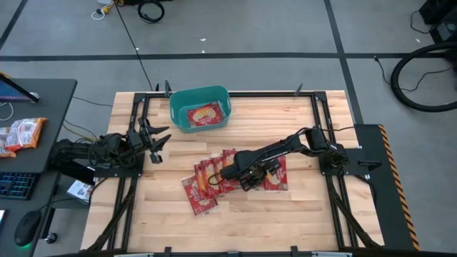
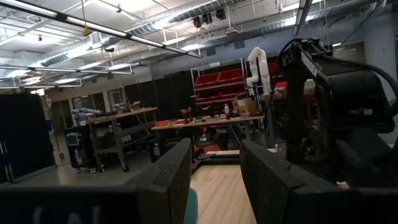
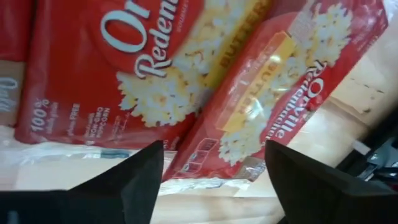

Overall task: Sort popcorn bags into baskets
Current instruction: Put the red popcorn bag into the blue container

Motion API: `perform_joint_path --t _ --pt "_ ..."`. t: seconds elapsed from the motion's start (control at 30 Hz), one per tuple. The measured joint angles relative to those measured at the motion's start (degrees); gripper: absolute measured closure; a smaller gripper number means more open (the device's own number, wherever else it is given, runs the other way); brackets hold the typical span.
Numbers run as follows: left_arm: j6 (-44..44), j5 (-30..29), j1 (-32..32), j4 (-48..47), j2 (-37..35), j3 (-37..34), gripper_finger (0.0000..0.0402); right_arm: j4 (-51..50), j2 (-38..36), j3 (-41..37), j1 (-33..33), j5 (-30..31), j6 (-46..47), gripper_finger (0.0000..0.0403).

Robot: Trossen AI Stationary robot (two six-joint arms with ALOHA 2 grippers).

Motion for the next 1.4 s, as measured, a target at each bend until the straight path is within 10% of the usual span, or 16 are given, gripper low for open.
perform_joint_path --t 0.43,0.97,1.4 --pt "-0.01 0.0 0.0 -0.02 0.0 0.04 0.026 2.17 0.19 -7.8 -0.32 -1.41 -2.97 0.0148" --pt "0.0 0.0 0.02 -0.02 0.0 0.04 0.026 3.85 0.2 -12.22 1.46 1.5 -11.6 0.0389" --pt "0.0 0.0 0.02 -0.02 0.0 0.04 0.026 -5.13 -0.39 1.33 1.89 10.18 -16.96 0.0397"
